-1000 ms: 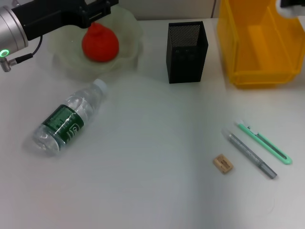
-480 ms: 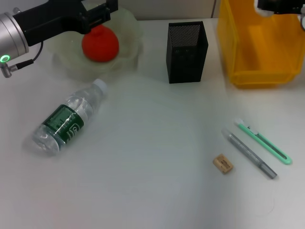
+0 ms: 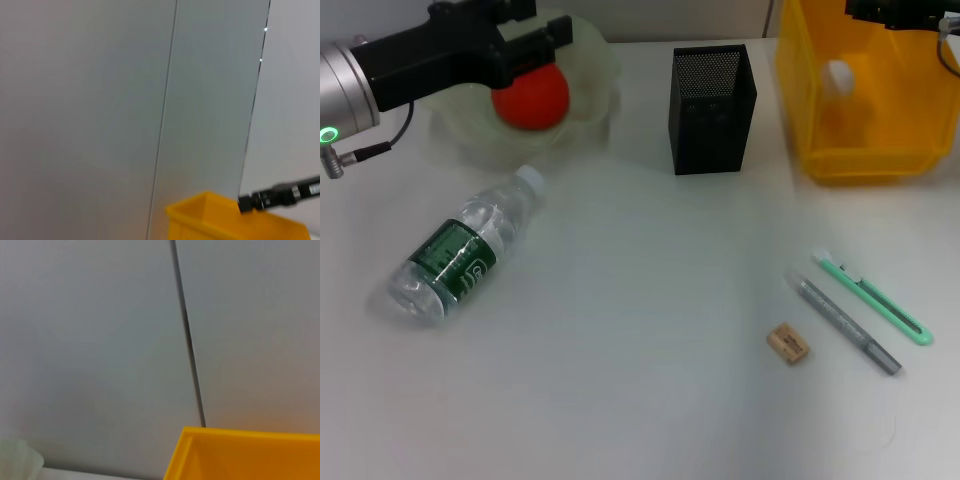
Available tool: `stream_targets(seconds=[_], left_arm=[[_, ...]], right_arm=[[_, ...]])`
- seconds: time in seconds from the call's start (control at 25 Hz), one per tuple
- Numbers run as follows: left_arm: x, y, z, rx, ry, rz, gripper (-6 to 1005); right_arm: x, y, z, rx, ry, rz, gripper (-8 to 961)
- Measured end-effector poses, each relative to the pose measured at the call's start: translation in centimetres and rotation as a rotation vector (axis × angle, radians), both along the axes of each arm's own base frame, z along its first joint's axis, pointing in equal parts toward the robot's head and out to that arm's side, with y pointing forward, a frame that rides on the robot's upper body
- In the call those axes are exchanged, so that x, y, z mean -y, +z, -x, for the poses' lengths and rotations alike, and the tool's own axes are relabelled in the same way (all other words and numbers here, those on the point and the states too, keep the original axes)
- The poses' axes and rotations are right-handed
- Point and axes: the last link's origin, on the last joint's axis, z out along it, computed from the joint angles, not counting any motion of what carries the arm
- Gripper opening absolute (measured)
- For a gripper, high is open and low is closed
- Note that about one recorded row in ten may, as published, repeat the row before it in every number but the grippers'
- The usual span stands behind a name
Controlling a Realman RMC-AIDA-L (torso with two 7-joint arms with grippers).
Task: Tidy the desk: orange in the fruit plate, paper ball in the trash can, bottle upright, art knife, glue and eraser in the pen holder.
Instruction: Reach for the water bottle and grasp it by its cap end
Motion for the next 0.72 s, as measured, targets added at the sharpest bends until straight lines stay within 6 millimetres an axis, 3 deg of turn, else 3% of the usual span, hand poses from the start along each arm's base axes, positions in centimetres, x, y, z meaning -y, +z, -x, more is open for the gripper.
stream_targets(seconds=[0.24, 0.48, 0.72], left_arm=[[0.5, 0.1, 0.5, -0.095, 0.064, 0.059, 576], [2.4, 0.0, 1.3, -0.253, 0.185, 0.159, 576], [3.7, -1.0, -0.2, -0.443, 0.246, 0.212, 575]], right_arm=[[0.4, 0.6, 0.2, -0.088, 0.067, -0.074, 696], [1.0, 1.2, 0.2, -0.161, 0.129, -0.131, 697], [0.7, 1.9, 0.8, -0.144, 0.158, -0.144, 697]])
